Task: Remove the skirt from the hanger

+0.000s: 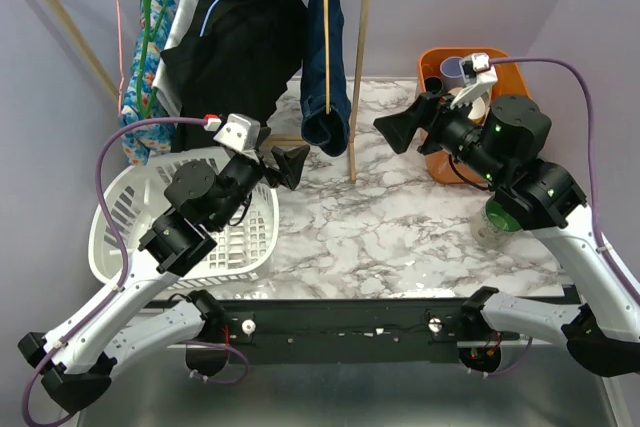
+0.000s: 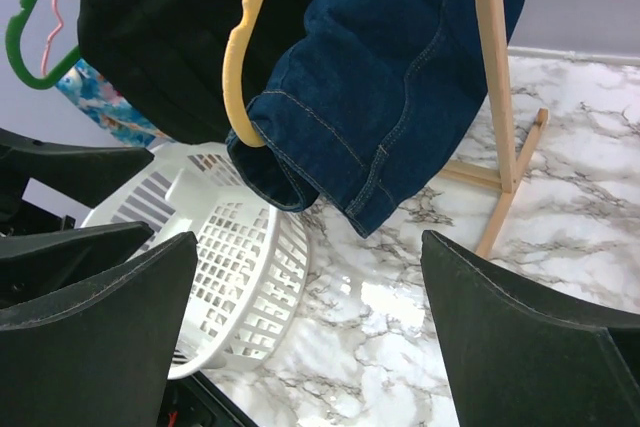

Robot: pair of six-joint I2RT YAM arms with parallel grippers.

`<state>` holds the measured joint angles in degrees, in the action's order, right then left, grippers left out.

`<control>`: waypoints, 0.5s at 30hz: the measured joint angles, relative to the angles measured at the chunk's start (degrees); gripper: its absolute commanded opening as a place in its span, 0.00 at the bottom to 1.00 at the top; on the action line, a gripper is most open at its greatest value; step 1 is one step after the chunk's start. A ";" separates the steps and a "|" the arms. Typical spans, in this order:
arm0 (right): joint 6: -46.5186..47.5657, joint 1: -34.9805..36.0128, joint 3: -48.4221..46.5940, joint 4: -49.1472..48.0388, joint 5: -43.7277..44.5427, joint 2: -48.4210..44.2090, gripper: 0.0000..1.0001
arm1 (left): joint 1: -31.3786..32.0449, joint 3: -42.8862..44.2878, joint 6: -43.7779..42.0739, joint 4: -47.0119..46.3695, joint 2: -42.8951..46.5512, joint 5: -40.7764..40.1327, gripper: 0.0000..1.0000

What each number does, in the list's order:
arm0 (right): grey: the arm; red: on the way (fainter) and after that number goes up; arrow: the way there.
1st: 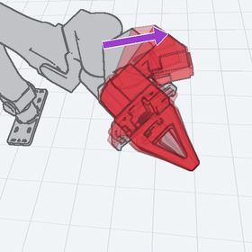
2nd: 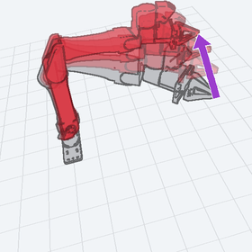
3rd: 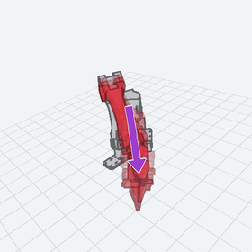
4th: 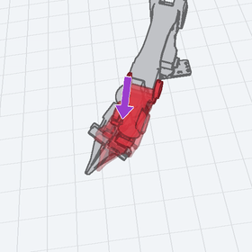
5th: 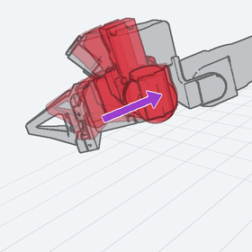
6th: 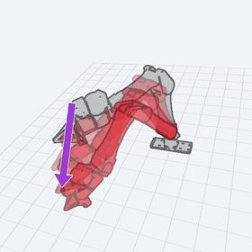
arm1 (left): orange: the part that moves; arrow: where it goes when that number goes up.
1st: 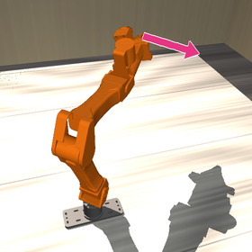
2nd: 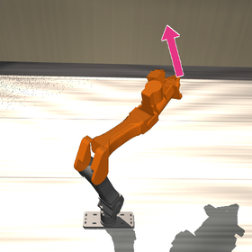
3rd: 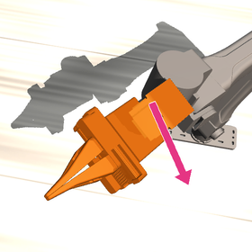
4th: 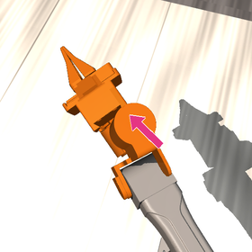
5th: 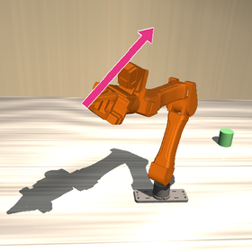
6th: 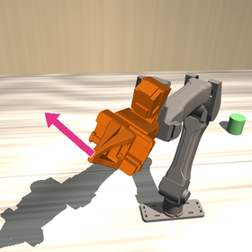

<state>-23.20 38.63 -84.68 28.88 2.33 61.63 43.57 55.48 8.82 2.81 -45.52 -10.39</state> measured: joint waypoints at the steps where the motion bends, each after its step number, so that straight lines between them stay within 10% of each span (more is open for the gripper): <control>1: -0.13 0.00 -0.20 0.00 -0.15 0.02 1.00 | 0.00 0.00 0.00 0.00 0.00 0.00 0.99; 15: -1.79 0.00 -2.27 0.94 -0.59 1.81 0.95 | 0.00 -0.02 -0.02 0.00 0.02 -0.04 0.99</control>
<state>-24.99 38.63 -86.96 29.82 1.74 63.44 43.57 55.46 8.80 2.81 -45.50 -10.44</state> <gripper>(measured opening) 0.998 0.990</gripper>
